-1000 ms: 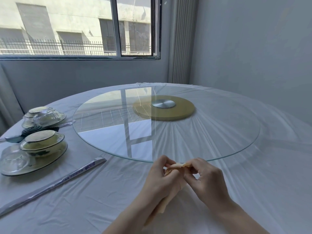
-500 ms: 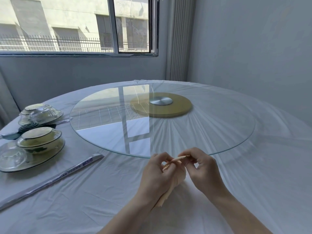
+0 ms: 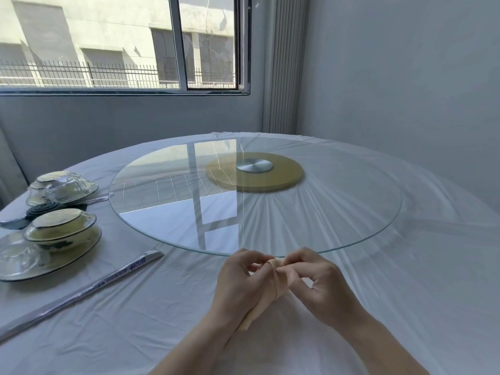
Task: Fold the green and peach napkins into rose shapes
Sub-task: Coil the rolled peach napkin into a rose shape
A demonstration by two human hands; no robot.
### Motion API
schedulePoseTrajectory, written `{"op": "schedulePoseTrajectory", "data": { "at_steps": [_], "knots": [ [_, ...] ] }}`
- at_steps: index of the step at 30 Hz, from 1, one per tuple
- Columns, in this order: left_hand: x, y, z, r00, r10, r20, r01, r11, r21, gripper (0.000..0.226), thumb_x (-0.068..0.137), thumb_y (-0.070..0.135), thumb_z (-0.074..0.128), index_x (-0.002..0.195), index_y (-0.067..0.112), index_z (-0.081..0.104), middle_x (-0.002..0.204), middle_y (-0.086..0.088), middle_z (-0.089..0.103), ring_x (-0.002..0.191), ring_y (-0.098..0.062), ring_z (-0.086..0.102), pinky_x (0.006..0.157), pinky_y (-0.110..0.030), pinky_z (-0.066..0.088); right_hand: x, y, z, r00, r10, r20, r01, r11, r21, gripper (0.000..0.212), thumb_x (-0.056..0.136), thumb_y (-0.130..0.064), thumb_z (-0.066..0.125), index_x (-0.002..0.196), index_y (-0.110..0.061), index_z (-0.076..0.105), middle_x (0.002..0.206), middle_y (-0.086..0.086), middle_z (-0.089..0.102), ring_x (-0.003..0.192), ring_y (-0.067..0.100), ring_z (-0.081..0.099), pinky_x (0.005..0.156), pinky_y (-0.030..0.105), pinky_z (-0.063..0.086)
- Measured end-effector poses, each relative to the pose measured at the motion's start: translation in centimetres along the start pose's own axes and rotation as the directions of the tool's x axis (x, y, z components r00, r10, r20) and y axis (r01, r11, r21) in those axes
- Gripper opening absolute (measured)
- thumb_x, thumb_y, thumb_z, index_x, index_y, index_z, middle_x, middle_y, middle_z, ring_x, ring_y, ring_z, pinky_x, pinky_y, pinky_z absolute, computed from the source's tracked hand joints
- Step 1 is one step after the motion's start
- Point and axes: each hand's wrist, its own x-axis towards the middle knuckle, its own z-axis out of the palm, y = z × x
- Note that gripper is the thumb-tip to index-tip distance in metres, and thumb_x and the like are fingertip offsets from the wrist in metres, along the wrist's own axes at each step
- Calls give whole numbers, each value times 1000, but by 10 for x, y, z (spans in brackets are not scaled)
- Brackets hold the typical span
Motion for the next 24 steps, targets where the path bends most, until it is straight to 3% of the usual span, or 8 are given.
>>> {"op": "schedulePoseTrajectory", "data": {
  "at_steps": [2, 4, 6, 12, 15, 20, 24],
  "knots": [
    [-1, 1, 0, 999, 30, 9, -31, 999, 12, 9, 79, 24, 71, 73, 31, 74, 81, 10, 67, 77, -3, 65, 74, -26, 52, 7, 0, 0, 999, 50, -6, -50, 999, -19, 7, 75, -29, 69, 75, -23, 72, 83, -12, 60, 72, 6, 62, 66, 17, 48],
    [-3, 2, 1, 998, 55, 18, -56, 998, 38, 9, 80, 24, 70, 76, 30, 75, 82, 10, 65, 78, 0, 64, 74, -22, 50, 12, 0, -1, 995, 99, 14, -97, 991, -87, 18, 71, -22, 77, 67, -29, 62, 82, -12, 59, 64, 6, 59, 62, 19, 47],
    [-4, 2, 1, 997, 76, 34, -78, 995, 59, 11, 82, 22, 69, 79, 30, 75, 83, 10, 64, 80, 2, 62, 75, -20, 49, 14, 0, -2, 989, 145, 38, -139, 982, -126, 26, 73, -17, 77, 66, -29, 55, 79, -12, 57, 60, 8, 56, 60, 20, 45],
    [-4, 5, 1, 998, 66, 14, -67, 996, 55, 14, 82, 23, 67, 75, 33, 75, 82, 14, 64, 79, 0, 63, 74, -23, 50, 14, 3, -3, 991, 115, 68, -106, 987, -123, 5, 74, -21, 70, 73, -23, 66, 79, -9, 60, 64, 11, 56, 62, 23, 45],
    [-6, 6, 1, 996, 84, 22, -85, 995, 56, 13, 82, 25, 68, 75, 34, 75, 82, 14, 63, 79, 1, 61, 74, -24, 50, 16, 2, -7, 986, 147, 81, -138, 985, -103, 15, 75, -12, 74, 70, -25, 66, 78, -9, 61, 67, 10, 58, 63, 17, 44],
    [-4, 5, -3, 996, 82, 39, -84, 995, 54, 11, 81, 27, 69, 76, 34, 75, 82, 14, 62, 79, -2, 61, 75, -26, 50, 29, -10, -12, 963, 201, 182, -154, 958, -241, 18, 75, -21, 71, 84, -27, 57, 81, -11, 62, 69, 4, 58, 62, 16, 47],
    [-4, 6, -6, 991, 114, 70, -120, 989, 84, 11, 82, 30, 69, 77, 38, 74, 82, 15, 63, 79, -1, 60, 72, -23, 48, 38, -21, -14, 942, 204, 266, -96, 925, -368, 20, 75, -25, 68, 83, -29, 50, 78, -11, 58, 67, 3, 57, 61, 18, 47]
  ]
}}
